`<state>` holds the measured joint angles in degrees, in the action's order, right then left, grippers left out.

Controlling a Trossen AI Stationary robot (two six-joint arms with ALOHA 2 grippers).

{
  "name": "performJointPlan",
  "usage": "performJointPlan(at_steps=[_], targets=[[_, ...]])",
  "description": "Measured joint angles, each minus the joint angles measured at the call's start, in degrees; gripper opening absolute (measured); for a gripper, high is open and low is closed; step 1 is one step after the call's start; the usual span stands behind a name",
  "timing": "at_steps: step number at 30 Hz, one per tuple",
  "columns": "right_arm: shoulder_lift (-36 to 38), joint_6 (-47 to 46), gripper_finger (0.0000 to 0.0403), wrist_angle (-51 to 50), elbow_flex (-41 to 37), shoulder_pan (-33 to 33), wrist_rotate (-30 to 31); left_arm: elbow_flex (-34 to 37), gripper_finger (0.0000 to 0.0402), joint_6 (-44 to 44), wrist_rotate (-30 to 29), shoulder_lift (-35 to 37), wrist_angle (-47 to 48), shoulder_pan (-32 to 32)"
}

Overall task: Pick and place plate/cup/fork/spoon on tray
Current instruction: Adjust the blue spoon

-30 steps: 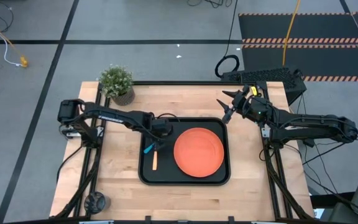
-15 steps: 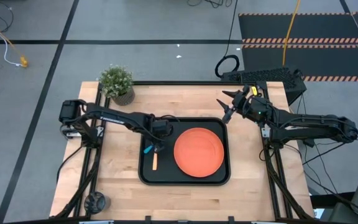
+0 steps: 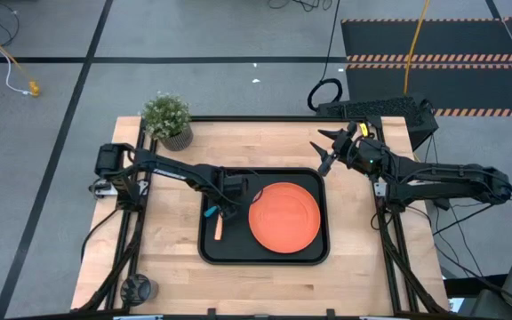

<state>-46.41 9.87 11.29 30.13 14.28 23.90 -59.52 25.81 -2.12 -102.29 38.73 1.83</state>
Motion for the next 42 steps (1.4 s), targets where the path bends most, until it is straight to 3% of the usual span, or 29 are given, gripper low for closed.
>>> performJointPlan(at_steps=[6,18,28,42], targets=[[0.00,0.00,0.0208,0.01,0.00,0.00,0.00,0.06,0.0127,0.15,-0.65,0.18,0.00,0.16],[0.00,0.02,0.0208,0.00,0.00,0.00,0.00,-0.21,0.0025,0.29,0.24,0.35,0.69,0.26],[0.00,0.02,0.0208,0.00,0.00,0.00,0.00,-7.30,0.0082,-1.11,-1.14,0.23,8.26,0.24],[0.00,0.00,0.0208,-0.46,0.00,0.00,0.00,-7.20,0.0113,-2.06,-5.44,0.25,6.29,0.31]])
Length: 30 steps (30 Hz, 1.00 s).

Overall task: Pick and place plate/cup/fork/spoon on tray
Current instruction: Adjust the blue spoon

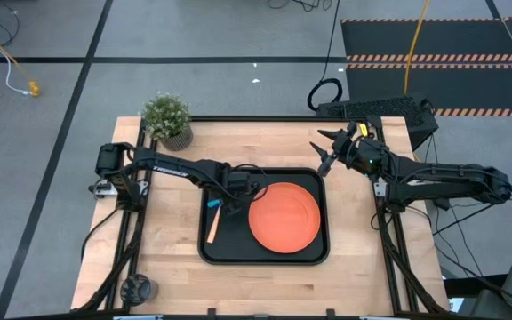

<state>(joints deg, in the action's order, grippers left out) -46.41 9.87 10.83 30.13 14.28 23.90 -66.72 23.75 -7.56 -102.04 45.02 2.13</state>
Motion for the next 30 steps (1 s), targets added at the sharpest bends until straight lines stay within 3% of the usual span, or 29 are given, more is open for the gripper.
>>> performJointPlan(at_steps=[5,11,20,23,27,30], targets=[[0.00,-0.13,0.0208,0.00,0.00,0.00,0.00,0.04,0.0113,-1.98,-0.94,-1.15,-3.34,1.14],[0.04,-0.11,0.0208,-0.04,0.00,0.00,0.02,-0.10,0.0113,-5.07,2.71,-5.82,-4.40,2.09],[0.02,-0.13,0.0208,-0.50,-0.02,0.74,0.02,-0.20,0.0112,-5.73,2.83,-6.41,-4.56,2.65],[0.02,-0.14,0.0208,-0.49,-0.02,0.74,0.02,-0.20,0.0088,-5.10,3.50,-6.45,-4.49,2.68],[0.02,-0.15,0.0208,-0.46,-0.02,0.73,0.02,-0.03,0.0020,-3.01,4.52,-5.50,-4.48,2.73],[0.02,-0.15,0.0208,-0.46,-0.02,0.74,0.02,0.09,0.0018,-0.41,4.87,-4.25,-3.80,2.82]])
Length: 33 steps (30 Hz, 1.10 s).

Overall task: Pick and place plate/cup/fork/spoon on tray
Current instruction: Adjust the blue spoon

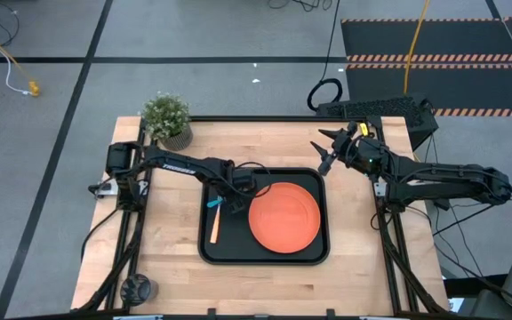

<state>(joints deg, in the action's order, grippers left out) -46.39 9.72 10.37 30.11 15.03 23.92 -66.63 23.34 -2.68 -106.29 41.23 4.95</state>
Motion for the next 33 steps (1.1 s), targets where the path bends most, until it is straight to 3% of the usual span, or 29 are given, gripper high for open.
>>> performJointPlan(at_steps=[10,17,24,33], targets=[[0.00,-1.44,0.0208,-0.25,0.00,-0.09,-0.14,-0.02,0.0010,11.35,3.07,5.78,5.05,-0.04],[-0.04,0.97,0.0208,0.72,0.00,-0.09,-0.15,-0.07,0.0010,25.94,3.72,8.47,5.32,-0.95],[-0.02,6.80,0.0208,8.51,0.00,-0.09,-0.17,-0.11,0.0016,42.39,3.97,7.99,5.33,-4.42],[-0.02,8.82,0.0208,9.09,0.00,-0.11,-0.17,-0.13,0.0013,61.21,1.89,7.99,4.32,-12.64]])
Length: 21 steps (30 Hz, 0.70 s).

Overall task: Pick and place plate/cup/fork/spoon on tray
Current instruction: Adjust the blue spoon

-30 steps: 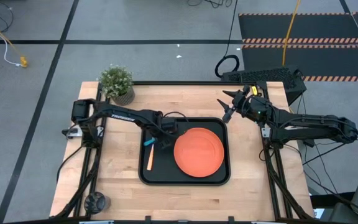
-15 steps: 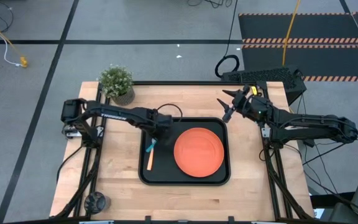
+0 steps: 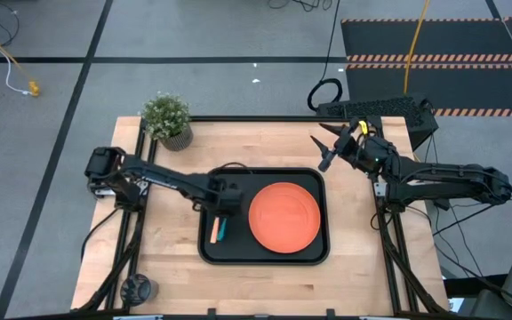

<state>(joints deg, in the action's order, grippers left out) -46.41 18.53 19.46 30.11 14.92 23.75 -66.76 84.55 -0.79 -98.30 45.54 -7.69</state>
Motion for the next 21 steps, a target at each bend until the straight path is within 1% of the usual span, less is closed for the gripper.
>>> performJointPlan(at_steps=[2,7,10,15,21], targets=[[0.00,-1.28,0.0208,-0.54,0.00,0.00,-0.01,0.00,0.0015,3.43,-1.78,0.00,-1.40,-1.76],[0.00,-3.57,0.0208,-2.96,0.00,-0.02,-0.03,-0.09,0.0008,8.03,-4.37,-0.95,-3.89,-4.55],[0.02,-4.73,0.0208,-4.94,0.00,-0.02,-0.06,-0.09,0.0008,10.04,-4.68,-2.49,-3.82,-5.19],[0.04,-4.61,0.0208,-8.69,0.02,-0.02,-0.07,-0.07,0.0017,10.45,-2.99,-5.30,-3.09,-4.12],[0.02,-4.79,0.0208,-10.49,0.02,-0.02,-0.09,-0.04,0.0008,9.07,-2.78,-6.75,-2.61,-1.23]])
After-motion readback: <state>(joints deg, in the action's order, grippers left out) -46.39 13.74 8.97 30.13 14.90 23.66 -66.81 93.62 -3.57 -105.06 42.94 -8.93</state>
